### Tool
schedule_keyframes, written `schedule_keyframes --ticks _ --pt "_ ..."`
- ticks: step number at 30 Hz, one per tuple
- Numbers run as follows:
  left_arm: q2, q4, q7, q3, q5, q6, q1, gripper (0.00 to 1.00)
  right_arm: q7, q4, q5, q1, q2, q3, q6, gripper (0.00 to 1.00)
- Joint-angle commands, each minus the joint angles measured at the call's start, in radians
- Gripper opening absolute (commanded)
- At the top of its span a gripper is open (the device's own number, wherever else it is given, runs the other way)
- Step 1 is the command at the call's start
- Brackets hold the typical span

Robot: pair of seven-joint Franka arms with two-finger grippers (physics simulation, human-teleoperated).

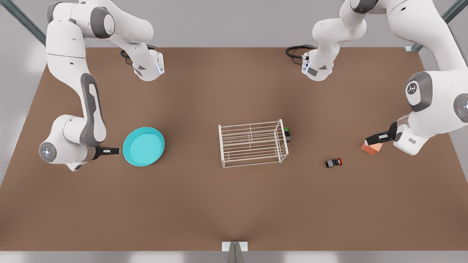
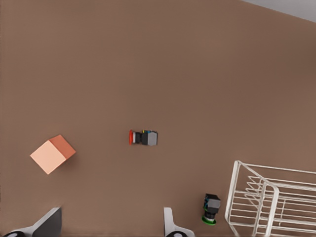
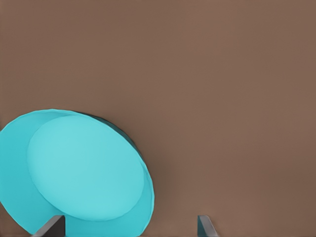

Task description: Place the plate on the shelf with right arm and place the red button switch in the plate with left arm

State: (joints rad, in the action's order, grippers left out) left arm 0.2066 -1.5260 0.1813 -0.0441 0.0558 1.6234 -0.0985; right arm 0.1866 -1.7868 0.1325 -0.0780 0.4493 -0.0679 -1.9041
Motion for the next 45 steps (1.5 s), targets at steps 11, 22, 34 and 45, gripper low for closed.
schedule_keyframes --ticks 11,22,34,45 --pt "0.000 0.003 0.038 0.000 -0.005 -0.033 0.002 1.00 0.476 -0.060 0.024 -0.025 0.069 0.033 -0.164 1.00" --pt "0.002 0.007 0.044 0.000 -0.002 -0.042 0.002 1.00 0.504 -0.059 0.047 -0.032 0.138 0.054 -0.233 0.88" --pt "0.007 0.007 0.046 0.000 -0.005 -0.053 0.002 1.00 0.534 -0.059 0.061 -0.036 0.164 0.062 -0.243 0.55" --pt "0.083 0.078 0.038 -0.007 -0.007 -0.013 0.013 1.00 0.568 -0.063 0.061 -0.043 0.161 0.066 -0.234 0.36"
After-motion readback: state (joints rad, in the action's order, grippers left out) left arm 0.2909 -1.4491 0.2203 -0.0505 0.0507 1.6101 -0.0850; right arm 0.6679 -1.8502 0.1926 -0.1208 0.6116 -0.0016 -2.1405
